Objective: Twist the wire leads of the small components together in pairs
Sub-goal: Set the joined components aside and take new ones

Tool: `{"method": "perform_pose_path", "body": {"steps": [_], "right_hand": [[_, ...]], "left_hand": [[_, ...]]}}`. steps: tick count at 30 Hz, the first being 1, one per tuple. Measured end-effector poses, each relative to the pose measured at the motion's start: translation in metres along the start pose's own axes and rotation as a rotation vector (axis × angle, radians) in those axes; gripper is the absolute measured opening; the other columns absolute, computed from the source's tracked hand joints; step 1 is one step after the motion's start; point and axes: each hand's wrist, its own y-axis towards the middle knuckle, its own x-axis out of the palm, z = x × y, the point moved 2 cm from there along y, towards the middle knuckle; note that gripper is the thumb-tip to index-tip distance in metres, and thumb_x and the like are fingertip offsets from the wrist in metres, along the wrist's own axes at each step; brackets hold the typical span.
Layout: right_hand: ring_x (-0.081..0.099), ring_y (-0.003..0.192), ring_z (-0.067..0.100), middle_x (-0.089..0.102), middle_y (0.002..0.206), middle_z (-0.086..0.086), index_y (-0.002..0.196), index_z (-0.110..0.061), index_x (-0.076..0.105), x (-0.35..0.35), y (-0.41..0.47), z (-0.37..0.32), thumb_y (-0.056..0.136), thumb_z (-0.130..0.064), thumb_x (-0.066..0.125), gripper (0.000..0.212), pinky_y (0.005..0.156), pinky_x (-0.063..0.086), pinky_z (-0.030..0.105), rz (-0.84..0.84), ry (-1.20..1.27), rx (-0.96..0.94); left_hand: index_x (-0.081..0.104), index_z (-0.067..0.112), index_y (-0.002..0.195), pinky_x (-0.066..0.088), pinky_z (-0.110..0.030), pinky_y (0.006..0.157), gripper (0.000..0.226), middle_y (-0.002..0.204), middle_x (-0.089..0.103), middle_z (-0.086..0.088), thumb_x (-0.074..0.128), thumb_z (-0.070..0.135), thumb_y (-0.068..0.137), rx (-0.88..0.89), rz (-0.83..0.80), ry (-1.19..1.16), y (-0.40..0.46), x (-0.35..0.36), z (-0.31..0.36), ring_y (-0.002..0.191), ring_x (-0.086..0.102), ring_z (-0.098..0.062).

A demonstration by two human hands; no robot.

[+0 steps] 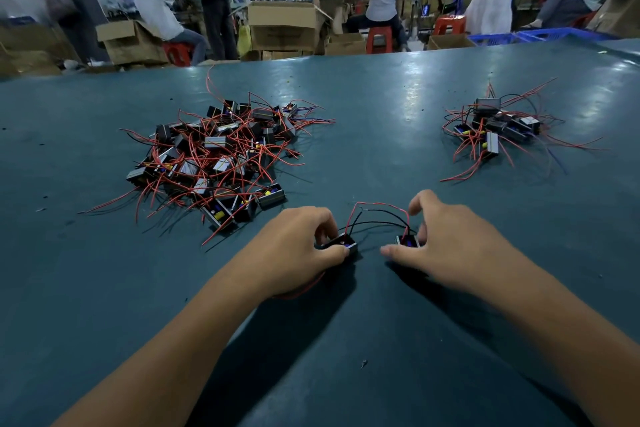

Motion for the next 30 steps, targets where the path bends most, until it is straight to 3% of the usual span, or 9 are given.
{"method": "perform_pose_path", "body": {"steps": [3,6,9,13,18,21,25,30], "right_hand": [[0.064,0.074,0.017,0.067,0.08,-0.006,0.104,-0.027,0.052,0.003,0.001,-0.002,0.077,-0.042,0.072,0.037,0.071,0.056,0.039,0.004,0.247,-0.004],[0.064,0.057,0.01,0.072,0.077,0.0,0.096,-0.022,0.06,0.005,0.0,-0.01,0.083,-0.027,0.076,0.021,0.057,0.057,0.034,-0.017,0.741,-0.003],[0.064,0.057,0.013,0.072,0.079,0.007,0.094,-0.018,0.063,0.008,-0.002,-0.014,0.086,-0.021,0.073,0.014,0.071,0.061,0.044,-0.014,0.932,-0.017],[0.071,0.078,0.02,0.074,0.082,0.001,0.092,-0.019,0.067,0.007,-0.001,-0.016,0.086,-0.03,0.071,0.013,0.082,0.058,0.049,0.07,0.903,-0.058],[0.07,0.088,0.022,0.072,0.09,0.0,0.096,-0.023,0.063,0.005,-0.007,-0.022,0.073,-0.048,0.077,0.036,0.085,0.057,0.047,0.03,0.828,-0.123],[0.069,0.079,0.015,0.071,0.084,-0.005,0.092,-0.025,0.062,0.006,-0.008,-0.023,0.074,-0.044,0.077,0.031,0.079,0.057,0.038,0.056,0.68,-0.146],[0.062,0.067,0.002,0.07,0.075,-0.009,0.086,-0.024,0.063,-0.005,-0.003,-0.016,0.077,-0.044,0.076,0.025,0.061,0.046,0.015,0.11,0.547,-0.128],[0.063,0.069,0.004,0.068,0.072,-0.011,0.08,-0.023,0.063,-0.037,0.028,0.01,0.077,-0.046,0.073,0.026,0.059,0.044,0.021,0.16,0.266,-0.047]], "left_hand": [[0.071,0.022,0.081,0.041,-0.018,0.057,0.019,0.069,0.066,0.011,0.074,0.041,0.084,-0.024,0.049,-0.175,0.001,0.0,0.002,0.062,0.055,0.001],[0.073,0.009,0.084,0.042,-0.018,0.054,0.018,0.06,0.065,0.006,0.072,0.027,0.089,-0.148,0.05,-0.733,0.002,0.007,0.009,0.052,0.054,-0.006],[0.066,0.0,0.093,0.05,-0.02,0.056,0.013,0.065,0.065,-0.002,0.068,0.013,0.092,-0.207,-0.007,-1.092,0.002,0.015,0.014,0.056,0.057,-0.013],[0.063,0.001,0.093,0.055,-0.023,0.059,0.016,0.069,0.067,-0.003,0.072,0.013,0.087,-0.188,0.001,-1.192,0.004,0.018,0.015,0.062,0.061,-0.017],[0.061,-0.01,0.095,0.055,-0.026,0.062,0.047,0.075,0.067,-0.016,0.077,0.027,0.071,-0.069,0.047,-1.055,0.003,0.02,0.017,0.062,0.063,-0.018],[0.058,-0.006,0.09,0.053,-0.023,0.058,0.037,0.071,0.067,-0.014,0.077,0.021,0.072,-0.007,0.008,-1.053,0.001,0.024,0.021,0.057,0.063,-0.015],[0.061,-0.001,0.099,0.055,-0.023,0.067,0.032,0.081,0.07,-0.008,0.078,0.012,0.075,0.028,-0.084,-1.158,0.001,0.025,0.022,0.069,0.067,-0.017],[0.061,0.004,0.09,0.052,-0.027,0.063,0.007,0.072,0.067,-0.008,0.065,0.008,0.095,-0.083,0.01,-1.041,0.007,0.026,0.011,0.063,0.061,-0.02]]}}
